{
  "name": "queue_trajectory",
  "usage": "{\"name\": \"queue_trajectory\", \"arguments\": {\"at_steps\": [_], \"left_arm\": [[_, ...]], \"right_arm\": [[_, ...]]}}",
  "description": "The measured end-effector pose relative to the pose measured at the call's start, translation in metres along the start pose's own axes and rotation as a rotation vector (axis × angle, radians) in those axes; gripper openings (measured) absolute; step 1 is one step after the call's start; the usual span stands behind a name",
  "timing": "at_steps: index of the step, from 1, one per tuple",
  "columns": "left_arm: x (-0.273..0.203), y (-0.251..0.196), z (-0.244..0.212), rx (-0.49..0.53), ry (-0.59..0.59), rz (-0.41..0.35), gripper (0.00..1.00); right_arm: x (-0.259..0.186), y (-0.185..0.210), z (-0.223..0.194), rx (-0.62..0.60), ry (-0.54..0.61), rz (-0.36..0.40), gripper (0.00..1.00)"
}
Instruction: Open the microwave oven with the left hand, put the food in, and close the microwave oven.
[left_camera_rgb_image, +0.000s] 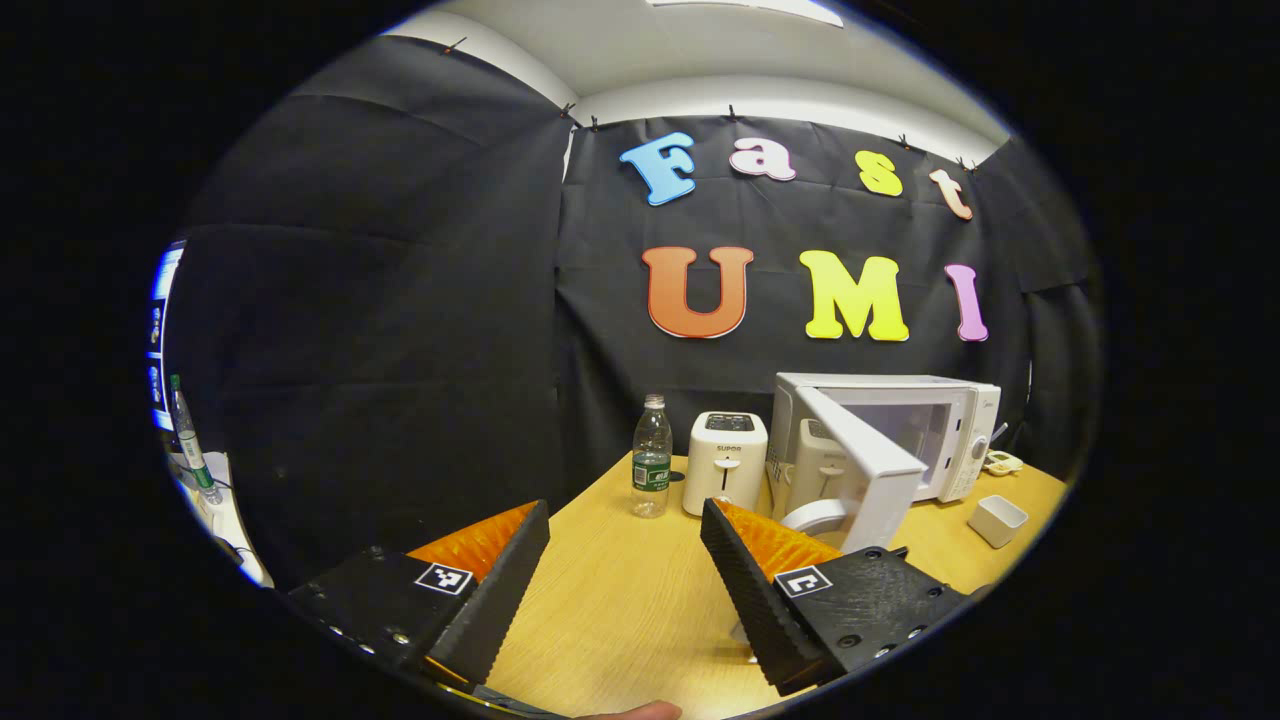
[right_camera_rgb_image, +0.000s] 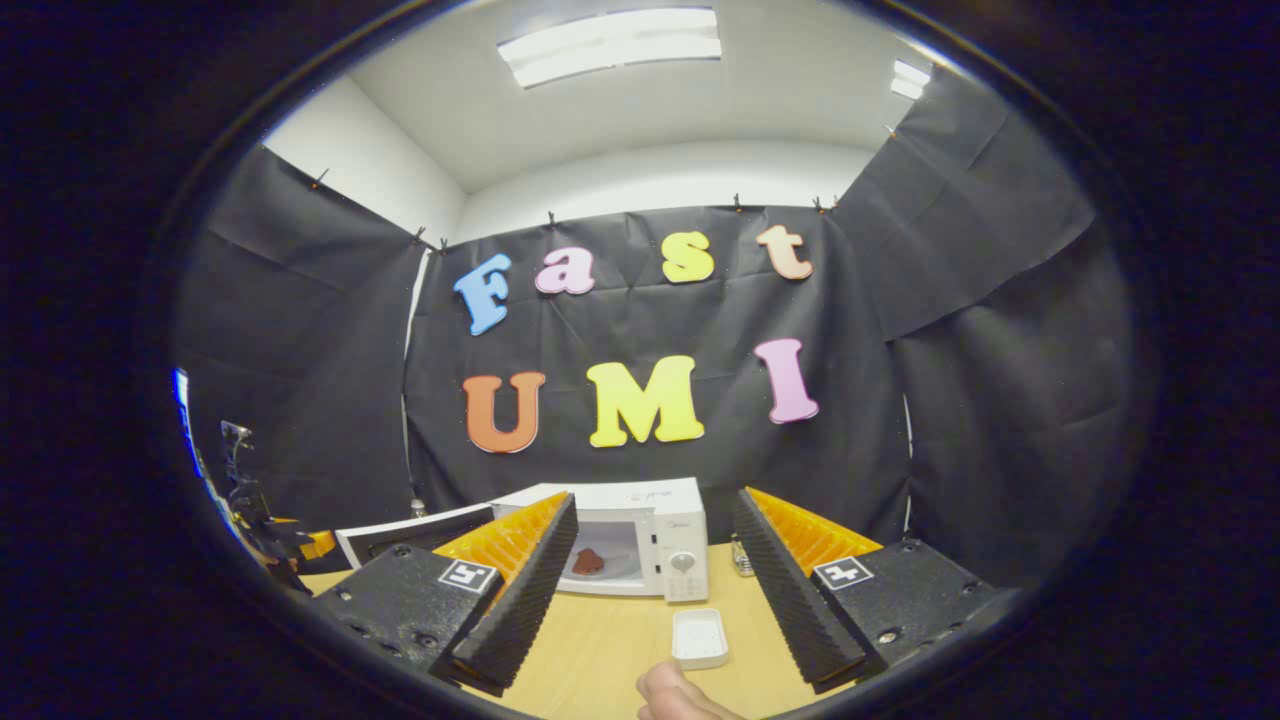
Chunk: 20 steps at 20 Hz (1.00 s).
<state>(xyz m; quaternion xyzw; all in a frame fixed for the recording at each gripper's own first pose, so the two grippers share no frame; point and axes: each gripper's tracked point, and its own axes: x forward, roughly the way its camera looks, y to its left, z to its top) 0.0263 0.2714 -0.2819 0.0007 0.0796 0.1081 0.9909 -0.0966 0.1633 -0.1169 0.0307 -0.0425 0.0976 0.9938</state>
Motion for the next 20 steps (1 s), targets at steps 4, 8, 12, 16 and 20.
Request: {"name": "queue_trajectory", "arguments": {"at_steps": [4, 8, 12, 16, 20], "left_arm": [[0.018, -0.003, -0.030, -0.004, 0.041, -0.033, 0.67], [0.020, -0.009, -0.035, -0.011, 0.035, -0.063, 0.00], [0.015, -0.031, -0.027, 0.035, 0.020, -0.122, 0.00], [0.008, -0.065, -0.019, 0.064, -0.001, -0.206, 0.00], [0.003, -0.089, -0.016, 0.035, -0.005, -0.266, 0.17]], "right_arm": [[-0.013, -0.014, 0.011, -0.026, -0.012, 0.009, 1.00], [-0.010, -0.019, -0.001, -0.011, 0.024, 0.009, 1.00], [-0.006, -0.011, -0.007, -0.012, 0.055, 0.037, 1.00], [-0.006, -0.005, -0.009, -0.013, 0.072, 0.058, 1.00], [-0.008, -0.010, -0.007, -0.001, 0.071, 0.052, 0.90]]}}
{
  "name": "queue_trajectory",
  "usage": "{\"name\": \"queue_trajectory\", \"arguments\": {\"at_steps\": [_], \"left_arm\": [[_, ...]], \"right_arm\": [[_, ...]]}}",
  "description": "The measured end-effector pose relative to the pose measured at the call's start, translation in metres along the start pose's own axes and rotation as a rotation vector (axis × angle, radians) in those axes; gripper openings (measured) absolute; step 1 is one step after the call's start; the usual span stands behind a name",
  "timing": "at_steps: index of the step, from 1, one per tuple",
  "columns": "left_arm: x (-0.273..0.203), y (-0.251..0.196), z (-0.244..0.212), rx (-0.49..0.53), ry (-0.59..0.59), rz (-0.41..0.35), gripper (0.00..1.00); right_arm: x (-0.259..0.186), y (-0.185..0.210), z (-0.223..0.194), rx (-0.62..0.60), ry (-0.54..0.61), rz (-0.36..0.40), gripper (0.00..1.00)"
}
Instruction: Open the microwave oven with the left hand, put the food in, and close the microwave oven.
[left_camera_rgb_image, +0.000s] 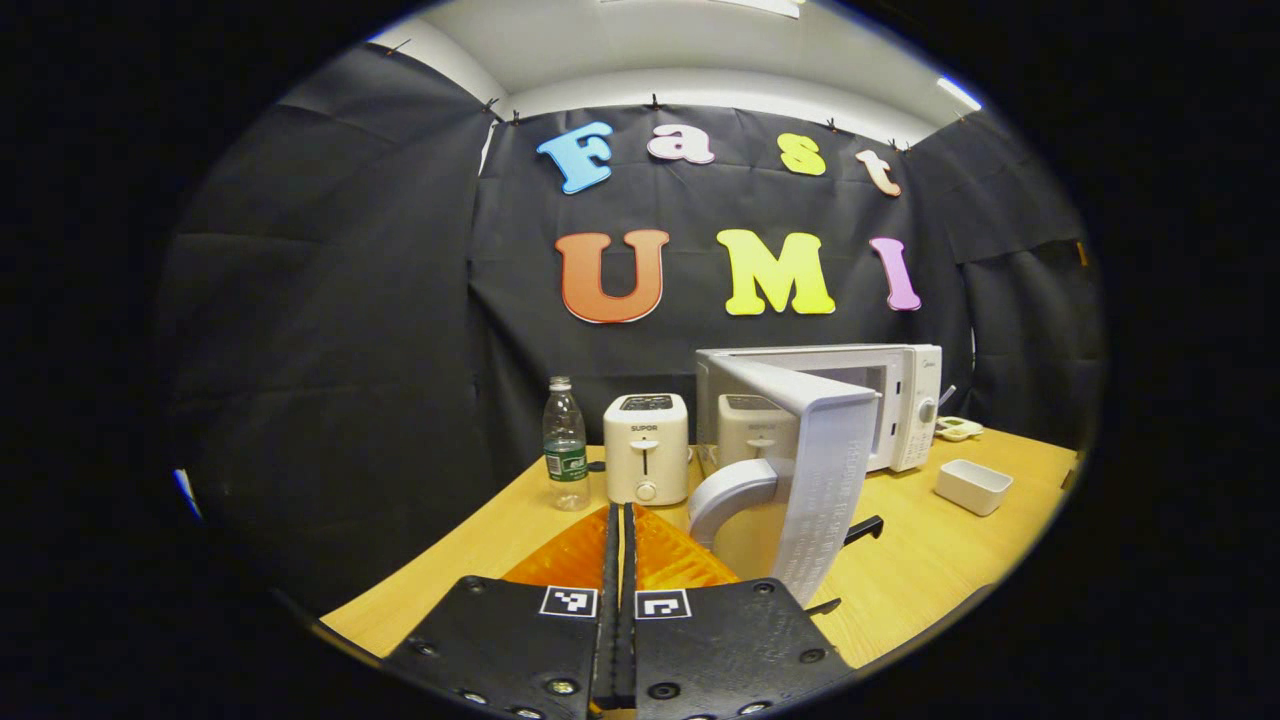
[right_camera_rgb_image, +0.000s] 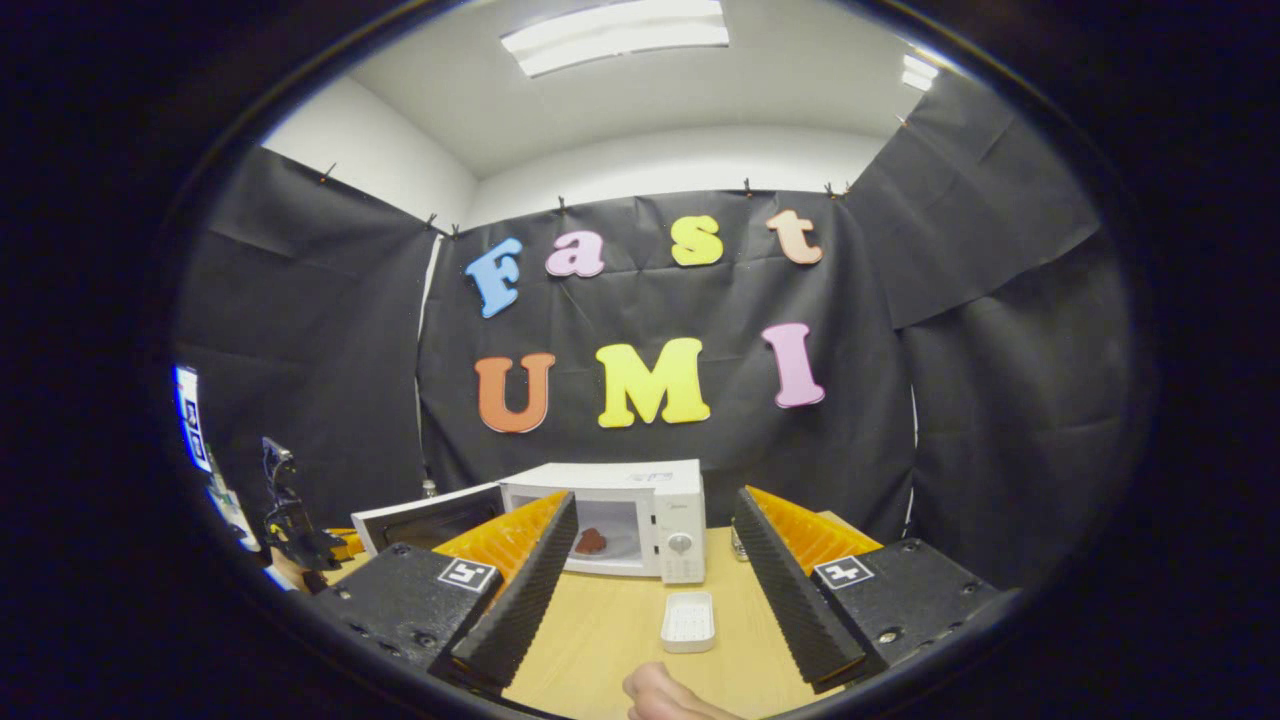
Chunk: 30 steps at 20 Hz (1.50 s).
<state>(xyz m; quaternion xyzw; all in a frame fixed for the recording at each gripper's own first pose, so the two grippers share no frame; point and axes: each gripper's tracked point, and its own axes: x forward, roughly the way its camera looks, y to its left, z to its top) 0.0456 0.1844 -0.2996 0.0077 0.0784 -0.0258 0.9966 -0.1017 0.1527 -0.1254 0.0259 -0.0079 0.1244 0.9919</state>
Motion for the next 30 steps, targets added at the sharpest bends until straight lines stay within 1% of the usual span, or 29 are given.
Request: {"name": "queue_trajectory", "arguments": {"at_steps": [1, 4, 5, 7, 8, 9, 10, 11, 13, 15, 16, 18, 20, 21, 22, 26, 30], "left_arm": [[0.001, -0.007, -0.001, -0.009, 0.002, -0.016, 0.00], [0.002, -0.032, -0.002, -0.006, 0.003, -0.067, 0.00], [0.004, -0.043, -0.003, 0.002, 0.003, -0.096, 0.00], [0.004, -0.070, -0.004, 0.005, 0.002, -0.168, 0.00], [0.005, -0.081, -0.005, 0.006, 0.006, -0.196, 0.00], [0.007, -0.091, -0.008, 0.015, 0.014, -0.217, 0.00], [0.010, -0.098, -0.009, 0.027, 0.016, -0.225, 0.00], [0.014, -0.108, -0.012, 0.036, 0.029, -0.241, 0.00], [0.018, -0.133, -0.013, 0.033, 0.030, -0.295, 0.00], [0.025, -0.153, -0.010, 0.040, 0.009, -0.329, 0.00], [0.029, -0.162, -0.008, 0.048, -0.006, -0.350, 0.00], [0.037, -0.186, -0.006, 0.047, -0.024, -0.401, 0.01], [0.047, -0.205, -0.009, 0.028, -0.012, -0.441, 0.00], [0.052, -0.214, -0.011, 0.021, -0.001, -0.454, 0.00], [0.058, -0.221, -0.012, 0.017, 0.009, -0.466, 0.00], [0.082, -0.251, -0.017, 0.012, 0.044, -0.497, 0.00], [0.108, -0.276, -0.014, 0.036, 0.060, -0.480, 0.00]], "right_arm": [[-0.001, -0.001, 0.000, 0.001, 0.000, 0.000, 1.00], [-0.004, -0.010, 0.004, 0.004, -0.008, -0.010, 1.00], [-0.006, -0.012, 0.006, 0.007, -0.014, -0.014, 0.90], [-0.009, -0.018, 0.007, 0.021, -0.017, -0.019, 0.89], [-0.009, -0.019, 0.006, 0.026, -0.012, -0.013, 0.90], [-0.010, -0.020, 0.005, 0.025, -0.007, -0.008, 1.00], [-0.011, -0.023, 0.004, 0.024, -0.003, -0.010, 1.00], [-0.012, -0.027, 0.005, 0.025, -0.004, -0.016, 0.89], [-0.013, -0.033, 0.006, 0.027, -0.008, -0.024, 0.89], [-0.014, -0.037, 0.004, 0.032, -0.007, -0.025, 0.90], [-0.014, -0.038, 0.003, 0.034, -0.005, -0.022, 1.00], [-0.017, -0.041, 0.002, 0.040, -0.005, -0.011, 1.00], [-0.016, -0.048, 0.004, 0.050, -0.016, -0.013, 1.00], [-0.016, -0.053, 0.003, 0.054, -0.017, -0.021, 1.00], [-0.017, -0.057, 0.003, 0.059, -0.015, -0.026, 0.89], [-0.022, -0.068, 0.008, 0.081, -0.029, -0.021, 0.90], [-0.023, -0.081, 0.005, 0.066, -0.034, -0.029, 0.89]]}}
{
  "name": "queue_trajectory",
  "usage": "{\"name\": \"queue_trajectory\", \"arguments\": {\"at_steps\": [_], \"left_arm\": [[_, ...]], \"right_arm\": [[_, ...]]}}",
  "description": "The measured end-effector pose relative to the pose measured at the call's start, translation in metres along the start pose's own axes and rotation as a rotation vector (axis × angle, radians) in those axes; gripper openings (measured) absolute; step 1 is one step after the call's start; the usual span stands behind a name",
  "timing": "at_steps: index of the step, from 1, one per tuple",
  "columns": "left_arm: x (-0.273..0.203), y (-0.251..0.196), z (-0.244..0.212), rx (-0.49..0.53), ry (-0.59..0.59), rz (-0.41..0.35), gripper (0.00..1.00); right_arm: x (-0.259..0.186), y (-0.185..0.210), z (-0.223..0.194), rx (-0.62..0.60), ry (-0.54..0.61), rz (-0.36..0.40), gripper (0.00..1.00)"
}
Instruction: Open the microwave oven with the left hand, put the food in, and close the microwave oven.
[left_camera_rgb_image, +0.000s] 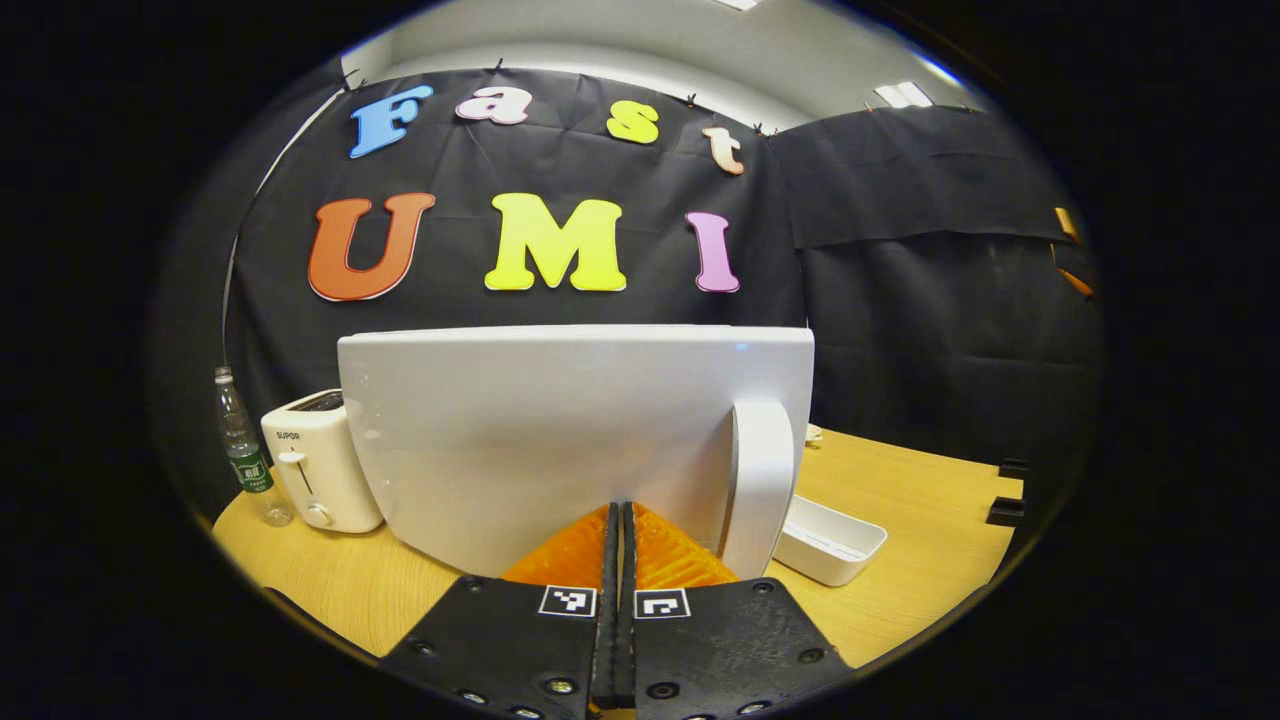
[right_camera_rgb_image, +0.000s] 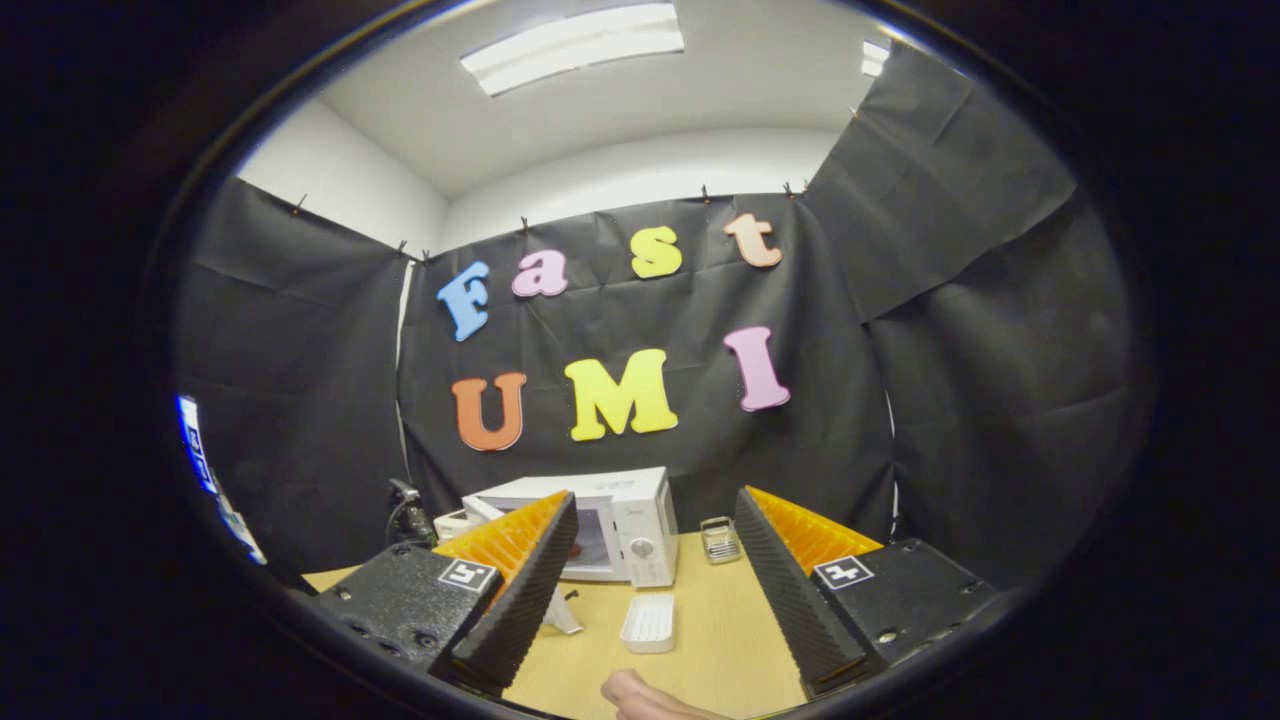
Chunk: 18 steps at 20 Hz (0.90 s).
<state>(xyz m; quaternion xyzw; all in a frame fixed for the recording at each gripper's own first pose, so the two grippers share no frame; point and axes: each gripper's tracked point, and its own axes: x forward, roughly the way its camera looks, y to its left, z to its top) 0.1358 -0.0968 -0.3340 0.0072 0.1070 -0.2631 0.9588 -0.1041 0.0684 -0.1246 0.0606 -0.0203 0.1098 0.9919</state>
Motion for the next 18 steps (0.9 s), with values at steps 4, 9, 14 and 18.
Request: {"name": "queue_trajectory", "arguments": {"at_steps": [4, 9, 14, 18], "left_arm": [[0.034, -0.013, 0.010, -0.011, -0.008, 0.022, 0.00], [0.081, -0.024, 0.013, 0.019, 0.012, 0.088, 0.01], [0.124, -0.018, 0.012, -0.012, 0.040, 0.153, 0.00], [0.148, -0.008, 0.022, -0.078, 0.028, 0.192, 0.12]], "right_arm": [[0.000, -0.018, 0.002, -0.016, -0.012, -0.008, 1.00], [0.001, -0.042, -0.002, -0.019, -0.023, -0.026, 1.00], [0.015, -0.061, -0.014, -0.002, 0.003, -0.005, 1.00], [0.030, -0.074, -0.028, 0.009, 0.011, 0.019, 1.00]]}}
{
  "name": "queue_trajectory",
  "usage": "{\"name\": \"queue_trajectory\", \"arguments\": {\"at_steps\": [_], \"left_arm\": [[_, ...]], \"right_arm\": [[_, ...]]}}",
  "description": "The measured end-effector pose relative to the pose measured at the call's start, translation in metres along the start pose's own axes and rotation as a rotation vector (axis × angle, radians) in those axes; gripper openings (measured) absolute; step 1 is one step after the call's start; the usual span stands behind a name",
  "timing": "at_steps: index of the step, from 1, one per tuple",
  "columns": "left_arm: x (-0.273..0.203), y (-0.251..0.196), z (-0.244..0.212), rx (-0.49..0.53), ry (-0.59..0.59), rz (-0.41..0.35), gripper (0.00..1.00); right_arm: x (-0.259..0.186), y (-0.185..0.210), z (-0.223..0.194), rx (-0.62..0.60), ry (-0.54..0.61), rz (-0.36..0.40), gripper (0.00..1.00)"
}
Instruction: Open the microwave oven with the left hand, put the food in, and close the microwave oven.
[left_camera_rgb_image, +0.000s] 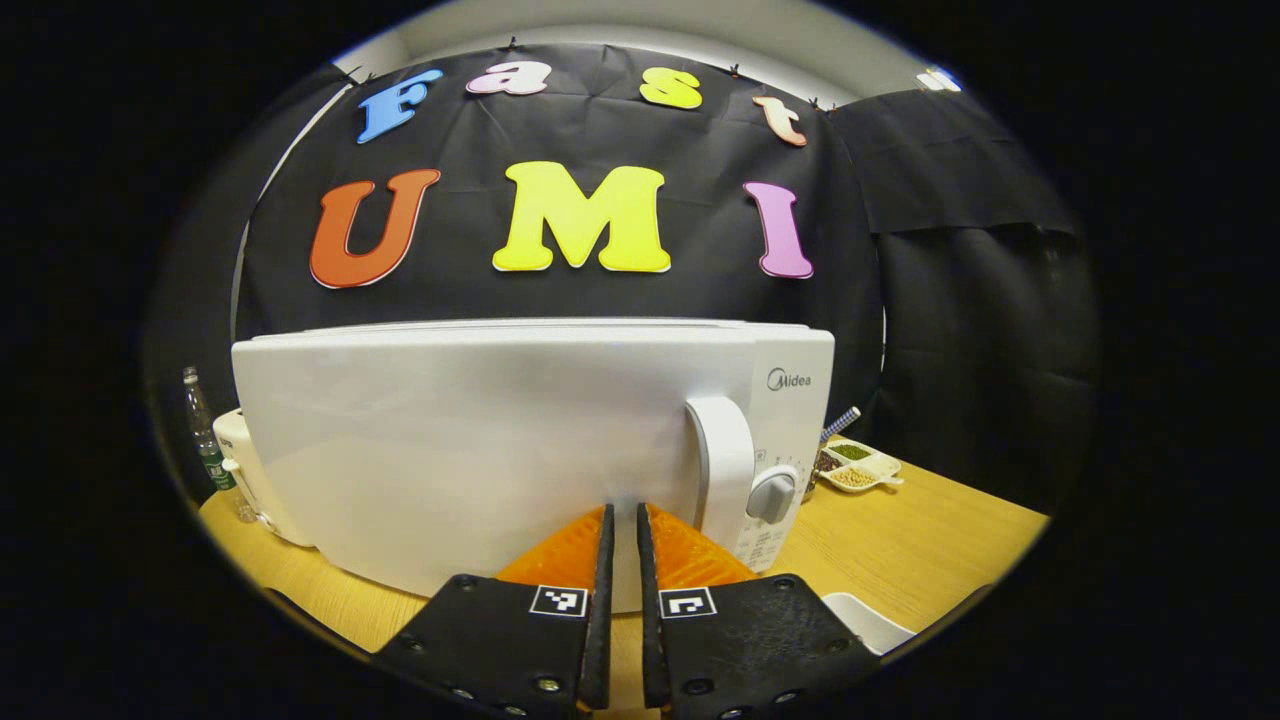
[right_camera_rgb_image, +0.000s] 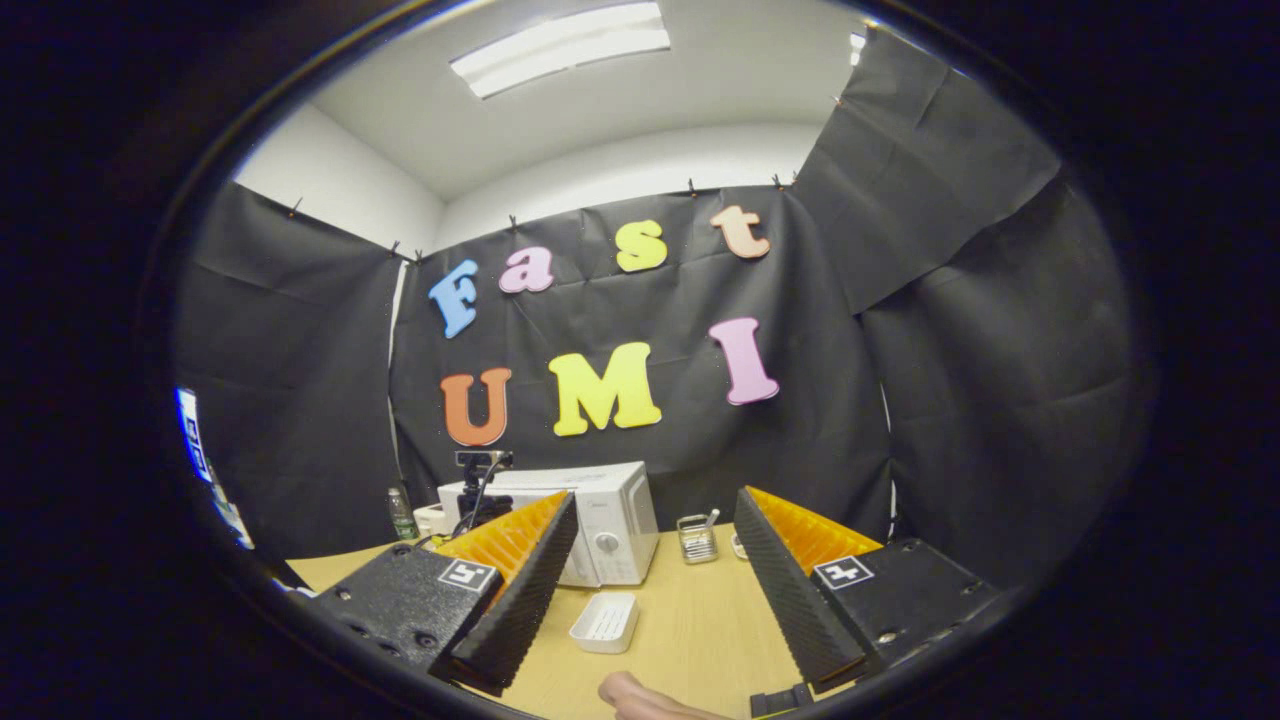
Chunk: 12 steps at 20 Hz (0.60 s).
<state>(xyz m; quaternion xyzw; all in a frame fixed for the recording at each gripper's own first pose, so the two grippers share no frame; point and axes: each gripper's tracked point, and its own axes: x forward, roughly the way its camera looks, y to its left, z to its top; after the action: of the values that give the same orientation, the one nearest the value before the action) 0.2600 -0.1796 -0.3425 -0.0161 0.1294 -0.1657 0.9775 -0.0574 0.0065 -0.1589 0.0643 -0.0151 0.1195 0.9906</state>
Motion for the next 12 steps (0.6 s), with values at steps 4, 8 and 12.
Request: {"name": "queue_trajectory", "arguments": {"at_steps": [4, 8, 12], "left_arm": [[0.009, -0.001, 0.012, -0.020, -0.029, 0.072, 0.08], [0.008, 0.001, 0.010, 0.050, -0.028, 0.137, 0.07], [0.008, 0.001, 0.010, 0.011, -0.016, 0.131, 0.06]], "right_arm": [[0.010, -0.014, -0.012, 0.013, 0.021, -0.013, 0.90], [0.009, -0.018, -0.017, 0.019, 0.037, -0.019, 1.00], [0.002, -0.020, -0.011, -0.004, 0.030, -0.032, 0.90]]}}
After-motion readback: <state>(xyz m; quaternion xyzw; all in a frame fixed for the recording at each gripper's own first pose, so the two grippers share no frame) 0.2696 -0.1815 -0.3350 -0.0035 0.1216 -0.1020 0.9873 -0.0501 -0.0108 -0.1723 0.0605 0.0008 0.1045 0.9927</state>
